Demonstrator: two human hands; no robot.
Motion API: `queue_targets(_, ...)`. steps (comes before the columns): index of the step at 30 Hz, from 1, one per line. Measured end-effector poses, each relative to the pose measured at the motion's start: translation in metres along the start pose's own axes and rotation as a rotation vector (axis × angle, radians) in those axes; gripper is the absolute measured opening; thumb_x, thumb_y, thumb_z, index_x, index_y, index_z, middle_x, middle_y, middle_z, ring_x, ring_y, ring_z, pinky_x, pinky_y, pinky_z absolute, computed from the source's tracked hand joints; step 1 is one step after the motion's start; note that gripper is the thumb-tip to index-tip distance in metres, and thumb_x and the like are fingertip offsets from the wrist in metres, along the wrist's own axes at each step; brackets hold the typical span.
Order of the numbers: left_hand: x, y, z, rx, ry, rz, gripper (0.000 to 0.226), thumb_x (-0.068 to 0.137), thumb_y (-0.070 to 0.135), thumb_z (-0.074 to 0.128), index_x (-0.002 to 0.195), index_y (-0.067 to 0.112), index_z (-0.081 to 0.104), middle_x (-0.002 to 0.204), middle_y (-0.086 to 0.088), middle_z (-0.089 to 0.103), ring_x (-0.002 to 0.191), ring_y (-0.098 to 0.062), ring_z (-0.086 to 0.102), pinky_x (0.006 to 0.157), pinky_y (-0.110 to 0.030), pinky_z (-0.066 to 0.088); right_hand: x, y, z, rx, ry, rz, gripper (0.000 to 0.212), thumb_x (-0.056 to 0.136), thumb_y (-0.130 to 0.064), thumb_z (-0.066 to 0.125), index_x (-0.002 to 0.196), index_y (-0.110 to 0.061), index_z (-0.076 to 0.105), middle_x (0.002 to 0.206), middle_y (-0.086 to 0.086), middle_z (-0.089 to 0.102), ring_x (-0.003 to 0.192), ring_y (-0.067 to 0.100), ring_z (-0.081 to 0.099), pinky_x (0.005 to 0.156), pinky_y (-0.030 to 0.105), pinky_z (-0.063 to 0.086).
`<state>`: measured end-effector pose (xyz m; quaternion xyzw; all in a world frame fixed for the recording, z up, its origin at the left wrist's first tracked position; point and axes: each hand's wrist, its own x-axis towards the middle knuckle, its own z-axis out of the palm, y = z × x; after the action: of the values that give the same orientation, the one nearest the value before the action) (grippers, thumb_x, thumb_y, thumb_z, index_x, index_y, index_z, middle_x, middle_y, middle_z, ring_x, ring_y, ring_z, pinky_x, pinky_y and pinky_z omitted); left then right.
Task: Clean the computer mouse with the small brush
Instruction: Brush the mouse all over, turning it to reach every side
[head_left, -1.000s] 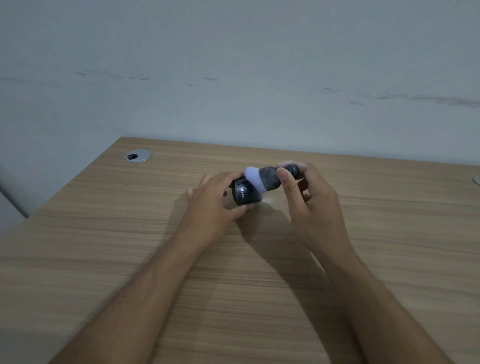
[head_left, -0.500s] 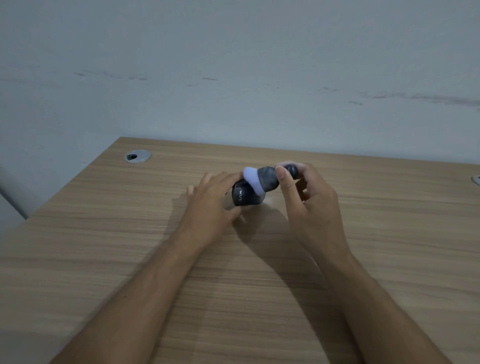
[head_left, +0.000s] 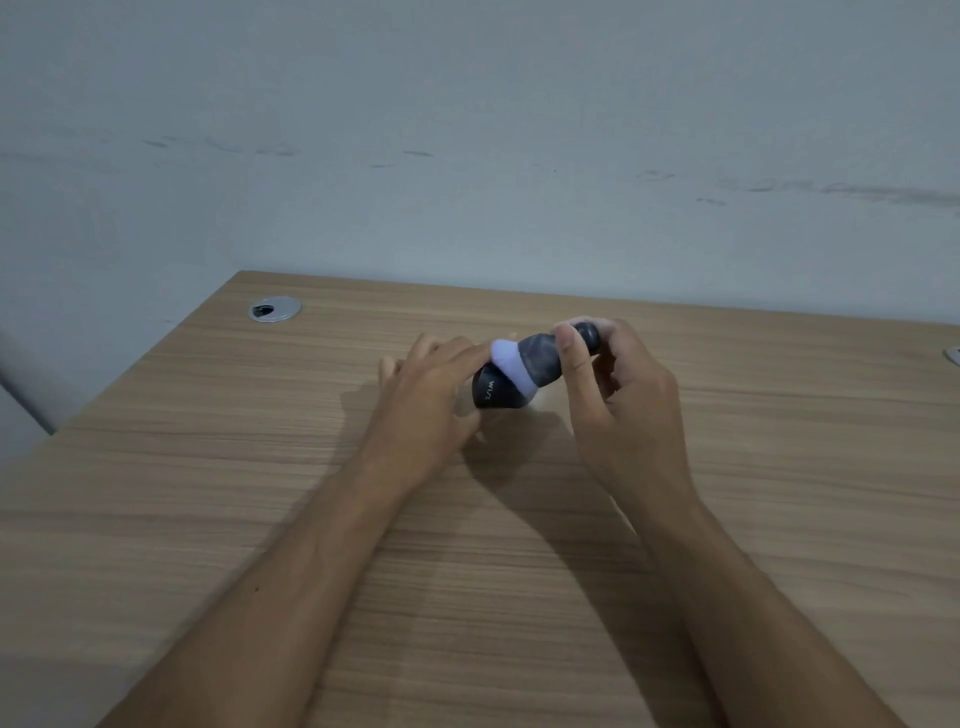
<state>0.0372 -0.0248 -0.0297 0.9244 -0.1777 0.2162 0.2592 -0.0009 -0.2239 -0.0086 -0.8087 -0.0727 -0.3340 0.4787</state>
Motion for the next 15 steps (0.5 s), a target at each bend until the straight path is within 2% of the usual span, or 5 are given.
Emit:
queue_targets(3, 0.000, -0.002, -0.002, 0.028, 0.013, 0.043, 0.069, 0.091, 0.031, 0.085, 0.153, 0.048, 0.059, 0.123, 0.021, 0.069, 0.114, -0.016, 0.051, 0.086, -0.038, 0.022, 0.001, 0.005, 0.004, -0.089, 0.012, -0.005, 0.015, 0.110, -0.031, 0.067, 0.109, -0.018, 0.075, 0.083, -0.016, 0.065, 0.069, 0.001, 0.058, 0.068, 0.010, 0.038)
queue_targets(6, -0.001, -0.006, -0.002, 0.063, 0.023, 0.083, 0.067, 0.094, 0.044, 0.083, 0.156, 0.049, 0.057, 0.127, 0.022, 0.070, 0.113, -0.016, 0.054, 0.082, -0.037, 0.024, 0.004, 0.013, 0.001, -0.170, 0.058, 0.016, 0.014, 0.110, -0.031, 0.067, 0.110, -0.018, 0.074, 0.089, -0.013, 0.062, 0.071, -0.008, 0.052, 0.070, 0.006, 0.035)
queue_targets(8, 0.000, -0.006, -0.001, 0.067, 0.031, 0.089, 0.067, 0.095, 0.045, 0.082, 0.157, 0.051, 0.056, 0.126, 0.022, 0.070, 0.111, -0.016, 0.055, 0.081, -0.038, 0.025, 0.005, 0.011, -0.002, -0.140, 0.080, 0.016, 0.014, 0.111, -0.031, 0.065, 0.110, -0.019, 0.074, 0.089, -0.012, 0.063, 0.072, -0.004, 0.054, 0.070, 0.009, 0.036)
queue_targets(12, 0.001, -0.004, -0.001, 0.067, 0.050, 0.103, 0.069, 0.093, 0.034, 0.086, 0.155, 0.048, 0.058, 0.125, 0.020, 0.071, 0.110, -0.017, 0.056, 0.081, -0.038, 0.024, 0.003, 0.003, -0.002, -0.013, 0.027, 0.016, 0.021, 0.112, -0.036, 0.064, 0.109, -0.019, 0.074, 0.082, -0.003, 0.070, 0.069, 0.019, 0.061, 0.063, 0.027, 0.046)
queue_targets(15, 0.000, -0.005, -0.003, 0.074, 0.049, 0.101, 0.064, 0.095, 0.042, 0.083, 0.153, 0.051, 0.058, 0.124, 0.022, 0.071, 0.110, -0.016, 0.055, 0.081, -0.037, 0.023, 0.004, 0.011, 0.000, -0.065, 0.028, 0.022, 0.016, 0.111, -0.033, 0.066, 0.107, -0.020, 0.074, 0.078, -0.015, 0.063, 0.066, 0.005, 0.057, 0.064, 0.015, 0.039)
